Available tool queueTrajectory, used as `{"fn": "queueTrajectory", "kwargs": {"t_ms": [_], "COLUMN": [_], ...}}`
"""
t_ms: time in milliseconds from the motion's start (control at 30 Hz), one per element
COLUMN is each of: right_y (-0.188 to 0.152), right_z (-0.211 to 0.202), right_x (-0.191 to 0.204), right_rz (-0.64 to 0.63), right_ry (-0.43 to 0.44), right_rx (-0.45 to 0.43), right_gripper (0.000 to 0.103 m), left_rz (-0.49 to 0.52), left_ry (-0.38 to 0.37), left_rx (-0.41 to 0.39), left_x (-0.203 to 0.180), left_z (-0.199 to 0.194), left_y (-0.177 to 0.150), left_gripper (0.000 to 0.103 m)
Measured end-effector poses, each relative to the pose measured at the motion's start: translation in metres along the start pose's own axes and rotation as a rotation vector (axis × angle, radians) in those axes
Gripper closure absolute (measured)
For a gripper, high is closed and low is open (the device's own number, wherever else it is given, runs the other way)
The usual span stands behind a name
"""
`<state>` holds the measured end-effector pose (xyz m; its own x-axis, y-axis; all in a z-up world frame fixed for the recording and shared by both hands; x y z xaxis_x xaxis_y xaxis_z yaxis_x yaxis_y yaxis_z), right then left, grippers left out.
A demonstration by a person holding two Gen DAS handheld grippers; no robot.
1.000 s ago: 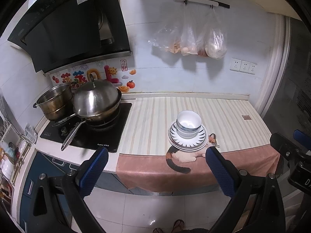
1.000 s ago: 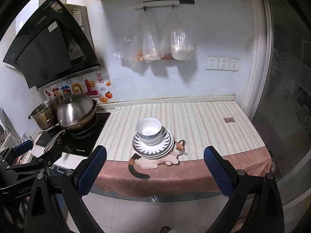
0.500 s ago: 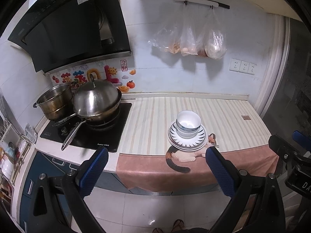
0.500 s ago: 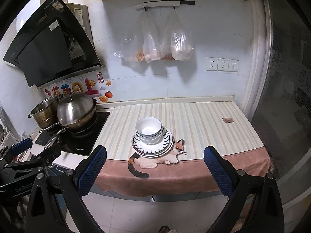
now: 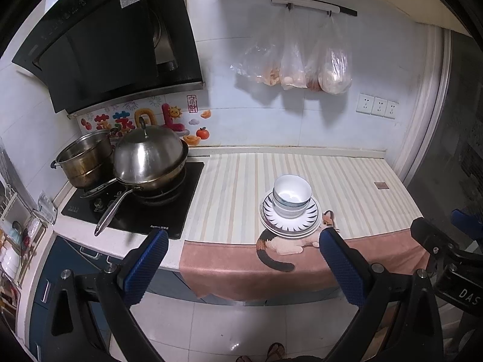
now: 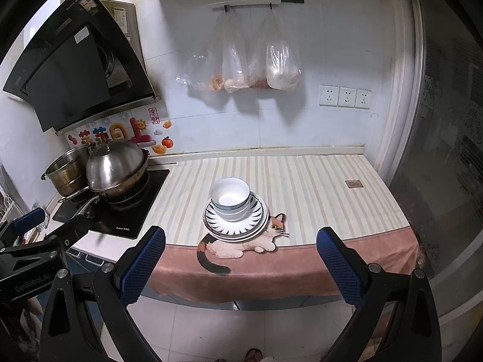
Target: Organize plates and bowls
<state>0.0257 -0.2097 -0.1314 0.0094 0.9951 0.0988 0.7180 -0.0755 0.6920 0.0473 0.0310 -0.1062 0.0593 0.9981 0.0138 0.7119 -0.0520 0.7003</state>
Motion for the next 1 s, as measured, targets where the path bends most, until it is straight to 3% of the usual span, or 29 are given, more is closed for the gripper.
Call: {"fn": "queueTrajectory", "kwargs": {"t_ms": [1000], "right_y": [0.0032], "right_z": [0.0083], "right_x": [-0.0074], "right_rz": [-0.002], "right_ry": [-0.007], "right_rx": [0.001], "right_gripper": [0.001], "left_rz": [-0.023], "left_ry": [0.0], "left_rx": [0.001], "left_x": [-0.008], "left_z": [-0.0036], "left_y": [-0.0006], "left_gripper": [0.0]}}
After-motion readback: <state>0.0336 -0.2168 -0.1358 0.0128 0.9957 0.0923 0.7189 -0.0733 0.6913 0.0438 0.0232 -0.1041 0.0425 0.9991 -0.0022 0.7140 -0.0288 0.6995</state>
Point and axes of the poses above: each gripper's, at about its wrist camera, not at the fingertips, and z roughly the way its jaws point, x to its left, y to its top, the point moved 4 cm from there along z, roughly the way its jaws point, and after that the axes turned 8 degrees about x, right-handed, at the moved point
